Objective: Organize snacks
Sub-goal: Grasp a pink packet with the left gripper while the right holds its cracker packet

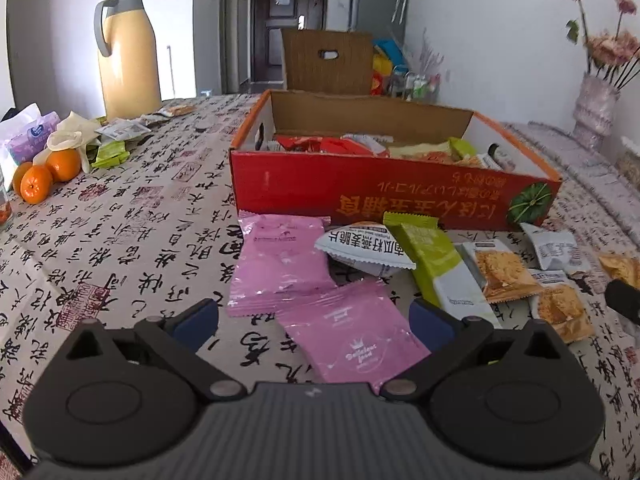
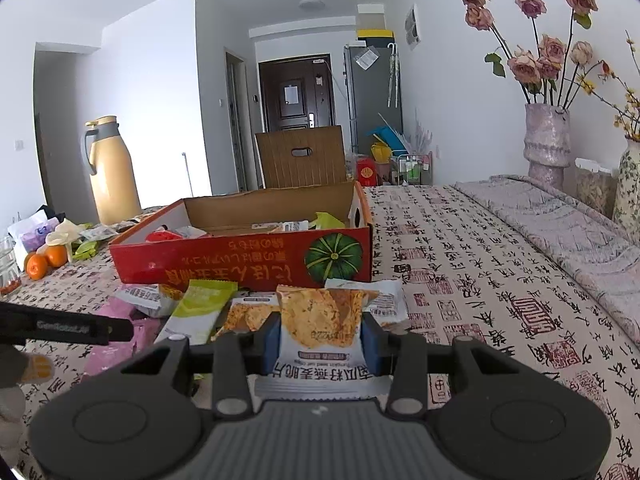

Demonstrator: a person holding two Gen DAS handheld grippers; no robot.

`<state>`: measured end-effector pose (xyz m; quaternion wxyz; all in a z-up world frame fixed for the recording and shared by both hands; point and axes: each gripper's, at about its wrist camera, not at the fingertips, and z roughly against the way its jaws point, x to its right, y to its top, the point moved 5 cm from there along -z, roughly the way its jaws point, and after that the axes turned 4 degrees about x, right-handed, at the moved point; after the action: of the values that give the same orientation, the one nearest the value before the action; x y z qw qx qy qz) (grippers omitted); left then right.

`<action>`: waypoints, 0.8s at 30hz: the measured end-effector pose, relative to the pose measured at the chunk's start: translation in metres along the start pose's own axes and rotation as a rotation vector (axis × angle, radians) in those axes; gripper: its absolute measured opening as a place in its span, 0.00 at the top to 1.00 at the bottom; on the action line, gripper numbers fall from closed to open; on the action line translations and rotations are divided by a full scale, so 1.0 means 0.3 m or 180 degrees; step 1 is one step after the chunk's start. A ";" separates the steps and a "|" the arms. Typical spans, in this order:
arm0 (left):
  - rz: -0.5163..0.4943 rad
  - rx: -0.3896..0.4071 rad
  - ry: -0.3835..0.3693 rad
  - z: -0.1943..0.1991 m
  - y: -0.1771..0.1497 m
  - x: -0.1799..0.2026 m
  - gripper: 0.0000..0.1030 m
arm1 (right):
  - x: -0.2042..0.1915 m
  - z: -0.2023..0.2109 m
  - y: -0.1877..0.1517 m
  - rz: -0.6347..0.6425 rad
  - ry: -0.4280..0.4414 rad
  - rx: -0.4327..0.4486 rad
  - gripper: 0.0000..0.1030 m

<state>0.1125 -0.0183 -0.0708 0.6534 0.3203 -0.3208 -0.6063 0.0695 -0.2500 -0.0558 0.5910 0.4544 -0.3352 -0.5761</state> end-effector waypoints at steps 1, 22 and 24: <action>0.0004 -0.0033 0.0010 -0.006 0.000 0.006 0.00 | 0.005 -0.001 -0.001 -0.0008 0.0000 -0.0002 0.61; -0.0041 -0.0337 0.0217 -0.061 -0.050 0.048 0.00 | 0.011 0.009 -0.046 -0.0069 0.0043 -0.0090 0.61; -0.0020 -0.0338 0.0219 -0.057 -0.052 0.041 0.02 | 0.009 0.012 -0.047 -0.0067 0.0049 -0.0092 0.61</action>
<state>0.1180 -0.0311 -0.0931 0.6781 0.3069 -0.2645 -0.6132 0.0612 -0.2520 -0.0678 0.5939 0.4537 -0.3175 -0.5836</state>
